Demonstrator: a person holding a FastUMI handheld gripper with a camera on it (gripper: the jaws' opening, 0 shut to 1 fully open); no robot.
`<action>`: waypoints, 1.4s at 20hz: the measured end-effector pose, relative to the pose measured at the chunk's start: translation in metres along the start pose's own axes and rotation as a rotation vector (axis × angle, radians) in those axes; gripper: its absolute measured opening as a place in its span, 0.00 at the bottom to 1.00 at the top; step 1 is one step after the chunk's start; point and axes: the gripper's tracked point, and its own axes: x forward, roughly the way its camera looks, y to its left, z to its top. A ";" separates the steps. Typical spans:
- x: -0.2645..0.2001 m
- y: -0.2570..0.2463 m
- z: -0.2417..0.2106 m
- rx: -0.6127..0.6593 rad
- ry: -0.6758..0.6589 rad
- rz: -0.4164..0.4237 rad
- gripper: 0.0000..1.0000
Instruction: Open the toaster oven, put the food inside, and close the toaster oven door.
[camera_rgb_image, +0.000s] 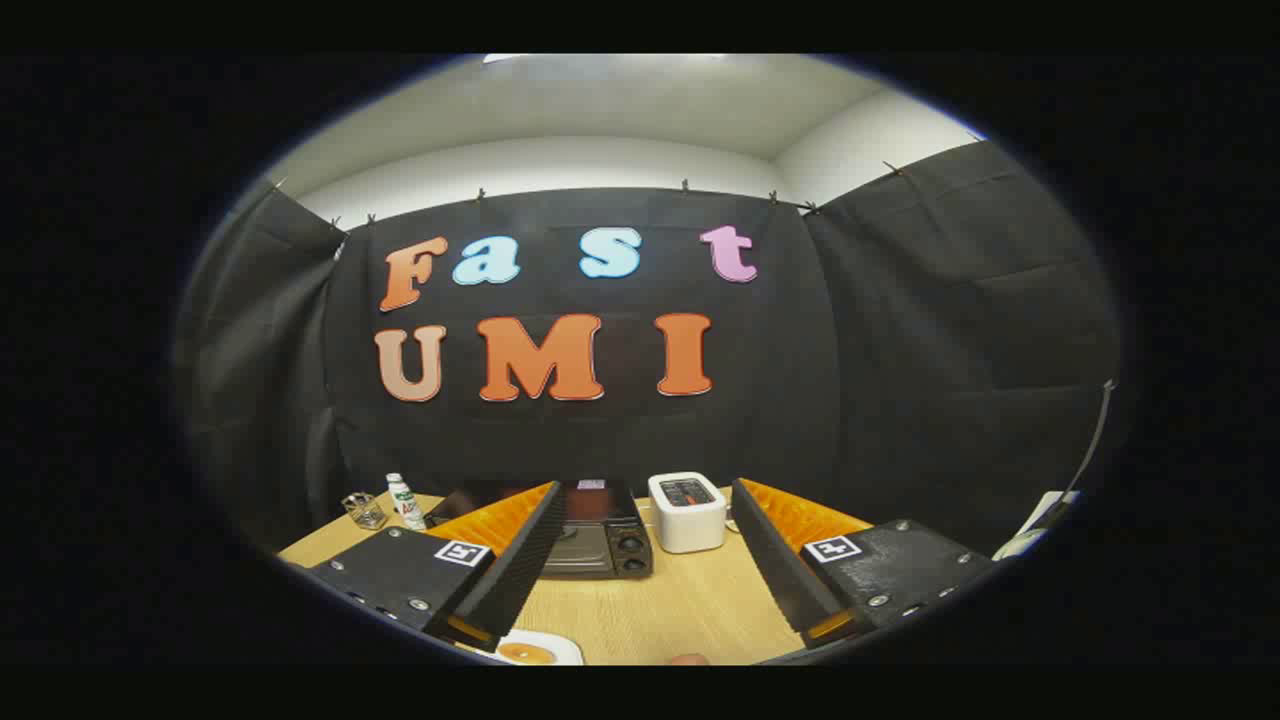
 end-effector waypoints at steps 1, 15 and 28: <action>0.000 0.001 0.000 0.001 0.002 0.003 0.98; 0.004 -0.001 0.001 -0.027 0.001 -0.015 0.98; 0.017 0.021 -0.006 -0.034 0.027 0.012 0.98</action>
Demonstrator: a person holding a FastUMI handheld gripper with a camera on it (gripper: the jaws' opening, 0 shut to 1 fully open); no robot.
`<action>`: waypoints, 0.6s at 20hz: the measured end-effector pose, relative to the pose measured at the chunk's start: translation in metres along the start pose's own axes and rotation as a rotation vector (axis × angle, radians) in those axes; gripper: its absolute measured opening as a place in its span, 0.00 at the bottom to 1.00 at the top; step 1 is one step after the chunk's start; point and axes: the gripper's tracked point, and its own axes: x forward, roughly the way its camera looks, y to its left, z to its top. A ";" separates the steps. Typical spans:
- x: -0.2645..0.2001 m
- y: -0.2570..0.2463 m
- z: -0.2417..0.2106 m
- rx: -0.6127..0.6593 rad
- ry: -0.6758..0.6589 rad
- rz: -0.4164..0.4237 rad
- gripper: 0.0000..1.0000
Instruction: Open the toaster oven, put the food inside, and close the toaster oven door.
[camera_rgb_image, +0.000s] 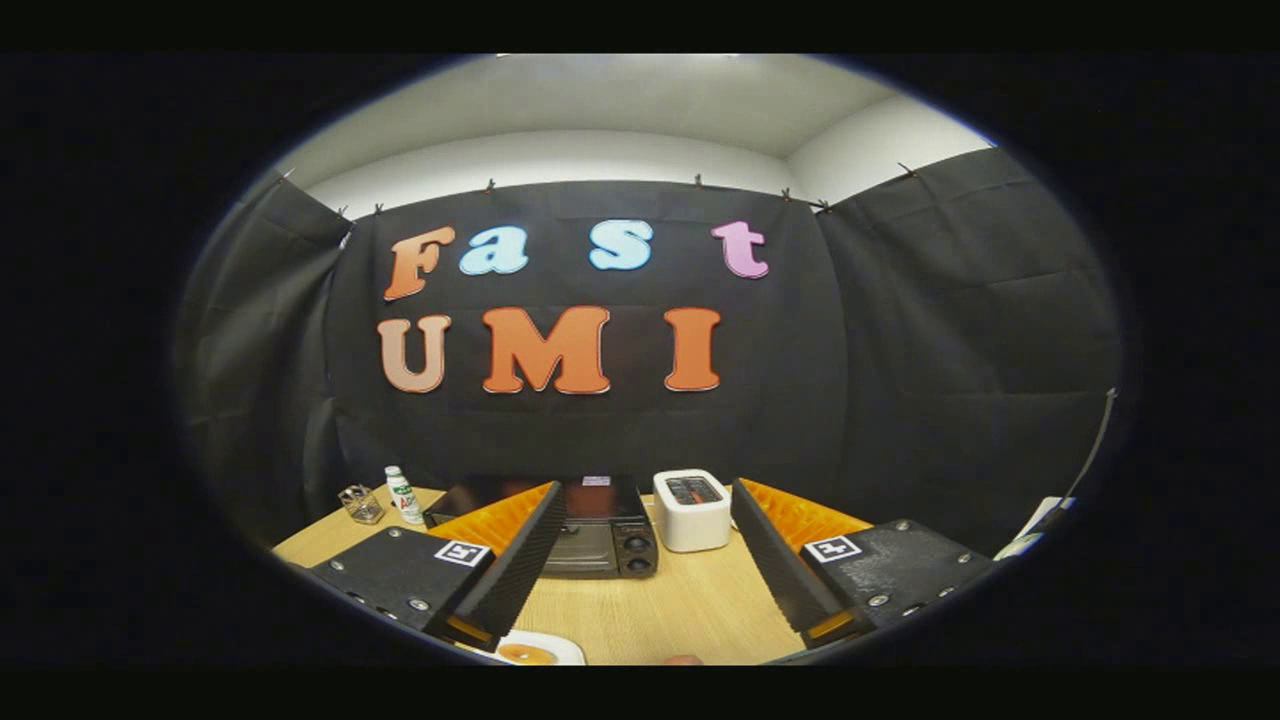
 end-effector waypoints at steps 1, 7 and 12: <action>0.003 0.004 -0.002 0.003 0.007 0.010 0.98; 0.028 0.022 -0.009 0.013 0.028 0.020 0.98; 0.070 0.066 -0.028 0.010 0.083 0.075 0.98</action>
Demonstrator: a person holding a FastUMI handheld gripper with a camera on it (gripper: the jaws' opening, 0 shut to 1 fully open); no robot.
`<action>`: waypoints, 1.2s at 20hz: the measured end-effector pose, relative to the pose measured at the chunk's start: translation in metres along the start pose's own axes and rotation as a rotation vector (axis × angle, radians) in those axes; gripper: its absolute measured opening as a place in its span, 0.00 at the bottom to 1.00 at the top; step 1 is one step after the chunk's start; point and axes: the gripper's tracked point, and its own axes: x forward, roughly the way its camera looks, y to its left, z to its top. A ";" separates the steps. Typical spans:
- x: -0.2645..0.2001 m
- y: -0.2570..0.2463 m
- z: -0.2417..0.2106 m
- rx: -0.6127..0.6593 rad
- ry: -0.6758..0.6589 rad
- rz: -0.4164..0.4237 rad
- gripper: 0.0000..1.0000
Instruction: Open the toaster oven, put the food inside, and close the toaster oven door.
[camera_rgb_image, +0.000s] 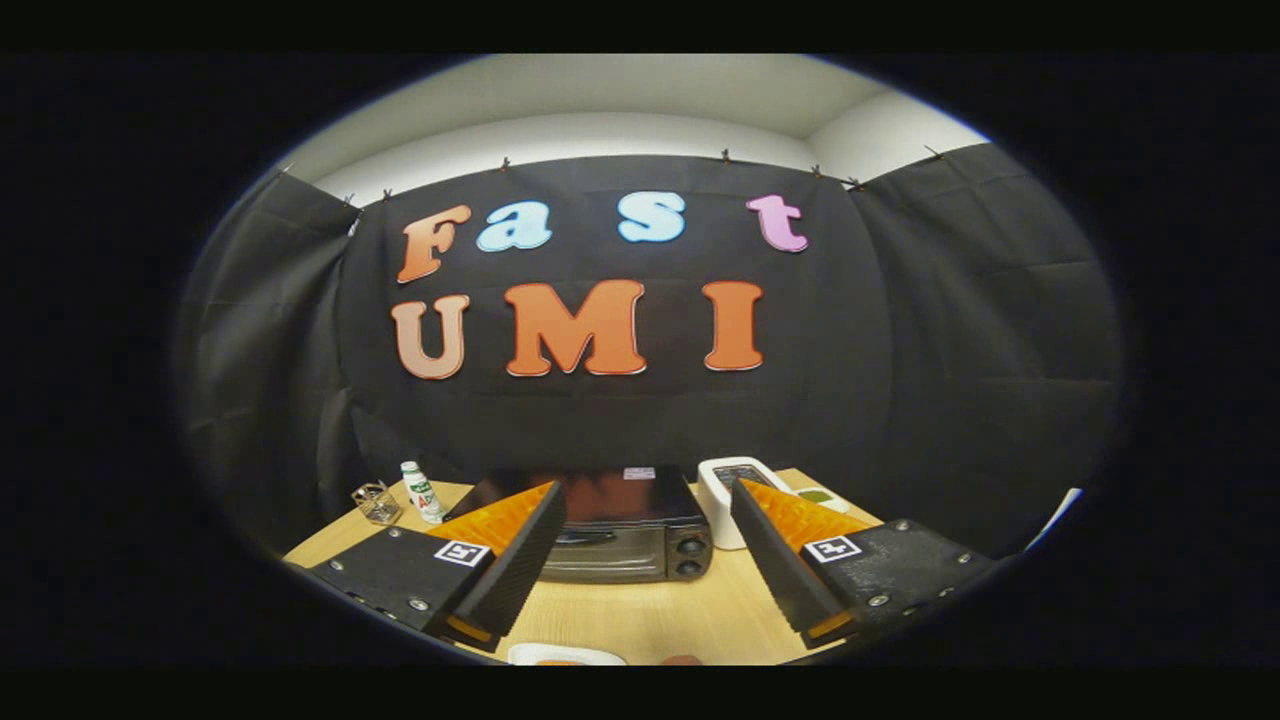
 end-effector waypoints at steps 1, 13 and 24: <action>0.011 0.009 -0.006 -0.003 0.015 0.012 0.98; 0.124 0.071 -0.072 -0.066 0.173 0.062 0.99; 0.154 0.082 -0.130 -0.077 0.308 0.062 0.99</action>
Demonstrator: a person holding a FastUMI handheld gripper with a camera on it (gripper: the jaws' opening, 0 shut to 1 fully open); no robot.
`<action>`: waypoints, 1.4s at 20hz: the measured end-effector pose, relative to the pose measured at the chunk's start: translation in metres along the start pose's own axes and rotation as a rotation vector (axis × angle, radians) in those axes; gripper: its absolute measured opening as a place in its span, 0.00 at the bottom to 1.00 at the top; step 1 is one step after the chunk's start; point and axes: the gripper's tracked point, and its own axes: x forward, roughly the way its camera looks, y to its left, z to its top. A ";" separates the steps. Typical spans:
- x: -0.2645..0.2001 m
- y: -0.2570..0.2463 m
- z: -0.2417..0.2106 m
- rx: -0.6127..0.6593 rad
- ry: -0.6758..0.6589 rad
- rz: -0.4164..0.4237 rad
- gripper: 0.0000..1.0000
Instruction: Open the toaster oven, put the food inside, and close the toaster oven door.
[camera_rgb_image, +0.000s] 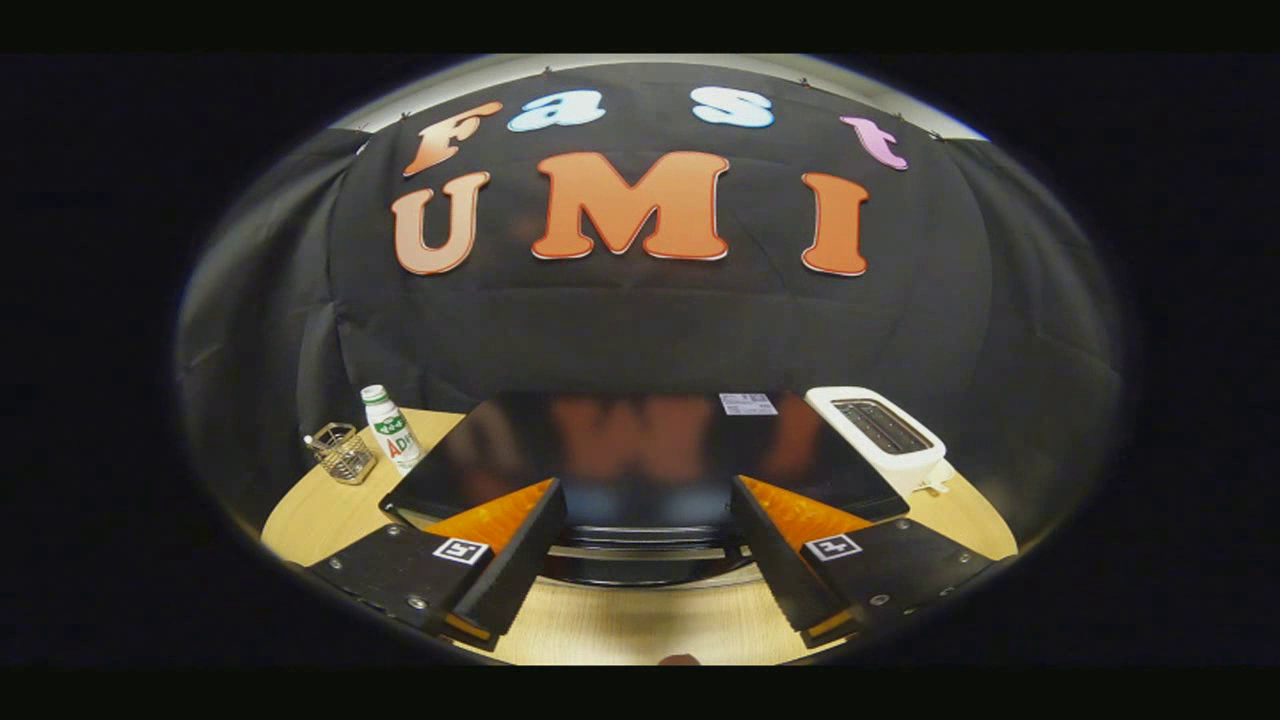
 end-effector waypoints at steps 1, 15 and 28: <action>0.001 0.001 -0.003 0.002 0.012 0.004 0.99; -0.026 0.007 -0.021 0.013 0.038 0.021 0.99; -0.076 0.006 -0.060 0.024 0.025 0.017 0.99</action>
